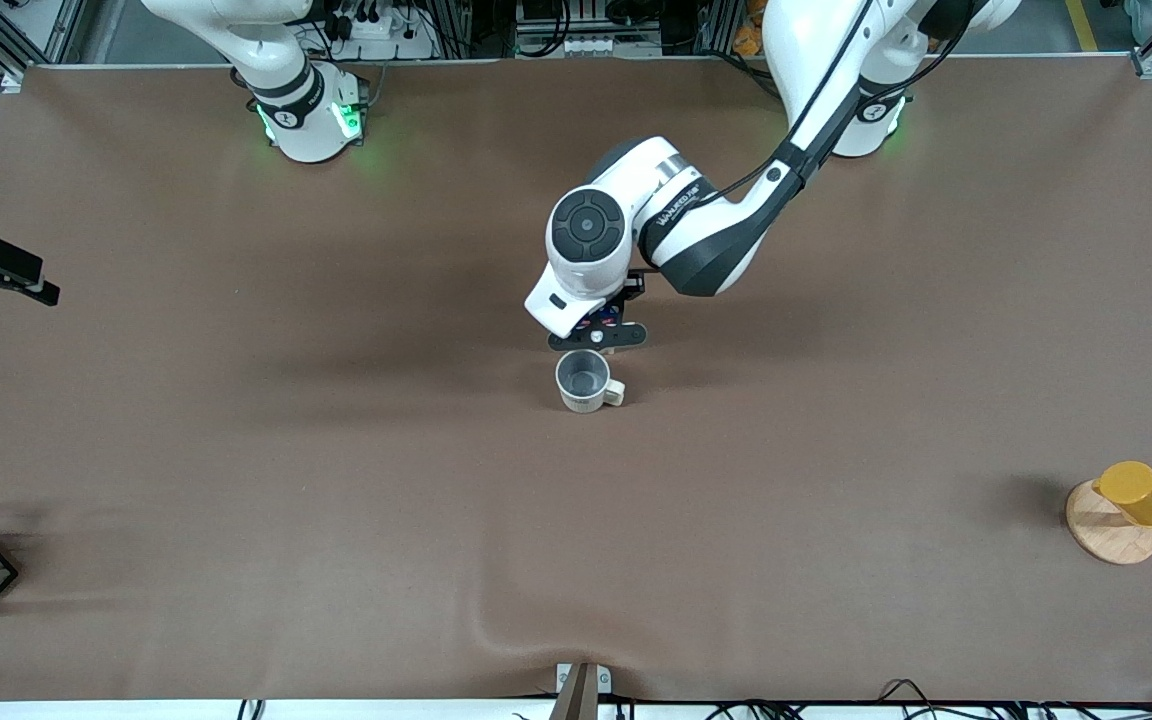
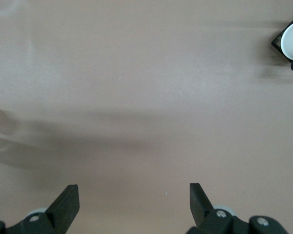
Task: Place milk next to cup
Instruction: 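Lower the milk carton beside the mug with the left gripper, then open the left gripper and lift it away from the carton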
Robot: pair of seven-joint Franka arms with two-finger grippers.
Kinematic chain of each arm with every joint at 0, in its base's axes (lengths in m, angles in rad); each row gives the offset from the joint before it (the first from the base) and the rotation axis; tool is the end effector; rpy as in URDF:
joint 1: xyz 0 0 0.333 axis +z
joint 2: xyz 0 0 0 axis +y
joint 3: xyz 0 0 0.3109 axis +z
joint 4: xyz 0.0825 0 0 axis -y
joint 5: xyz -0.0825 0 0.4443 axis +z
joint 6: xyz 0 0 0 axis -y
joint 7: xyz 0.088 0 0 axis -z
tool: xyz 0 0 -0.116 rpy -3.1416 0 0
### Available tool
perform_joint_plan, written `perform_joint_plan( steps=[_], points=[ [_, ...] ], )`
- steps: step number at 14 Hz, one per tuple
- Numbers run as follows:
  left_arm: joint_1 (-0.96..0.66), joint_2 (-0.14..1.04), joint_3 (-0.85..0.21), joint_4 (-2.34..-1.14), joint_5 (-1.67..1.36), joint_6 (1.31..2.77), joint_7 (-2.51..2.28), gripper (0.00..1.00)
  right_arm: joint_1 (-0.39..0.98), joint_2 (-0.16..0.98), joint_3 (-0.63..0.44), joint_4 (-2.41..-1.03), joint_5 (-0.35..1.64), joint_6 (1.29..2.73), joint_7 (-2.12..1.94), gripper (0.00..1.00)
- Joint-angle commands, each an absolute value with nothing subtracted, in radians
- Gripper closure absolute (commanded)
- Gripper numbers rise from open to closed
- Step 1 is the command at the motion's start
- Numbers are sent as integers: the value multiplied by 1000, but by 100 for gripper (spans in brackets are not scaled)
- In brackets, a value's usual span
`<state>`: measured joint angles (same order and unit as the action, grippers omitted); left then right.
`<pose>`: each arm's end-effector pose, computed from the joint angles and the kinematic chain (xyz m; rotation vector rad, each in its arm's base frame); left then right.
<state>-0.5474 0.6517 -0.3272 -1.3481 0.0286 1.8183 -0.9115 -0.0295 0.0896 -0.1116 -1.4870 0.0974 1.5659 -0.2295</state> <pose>0.5214 -0.5515 0.3101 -3.1121 -0.1184 0.3570 0.6370 -0.0761 0.5990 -3.0508 -0.1355 -0.0094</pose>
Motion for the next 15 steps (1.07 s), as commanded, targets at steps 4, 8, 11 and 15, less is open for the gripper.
perform_joint_plan(
  steps=[4, 8, 11, 15],
  points=[
    [-490, 436, -307, -1325, 40, 1695, -930, 0, -31, 57, -89, -1509, 92, 1566, -222, 0],
    [-336, 253, -307, -1327, 41, 1582, -927, 0, 2, 57, -91, -1502, 91, 1554, -140, 0],
    [-205, 181, -307, -1327, 51, 1513, -850, 0, 5, 28, -89, -1522, 91, 1551, -147, 0],
    [-28, 111, -304, -1338, 35, 1462, -607, 0, 5, -11, -89, -1601, 91, 1612, -150, 0]
  ],
)
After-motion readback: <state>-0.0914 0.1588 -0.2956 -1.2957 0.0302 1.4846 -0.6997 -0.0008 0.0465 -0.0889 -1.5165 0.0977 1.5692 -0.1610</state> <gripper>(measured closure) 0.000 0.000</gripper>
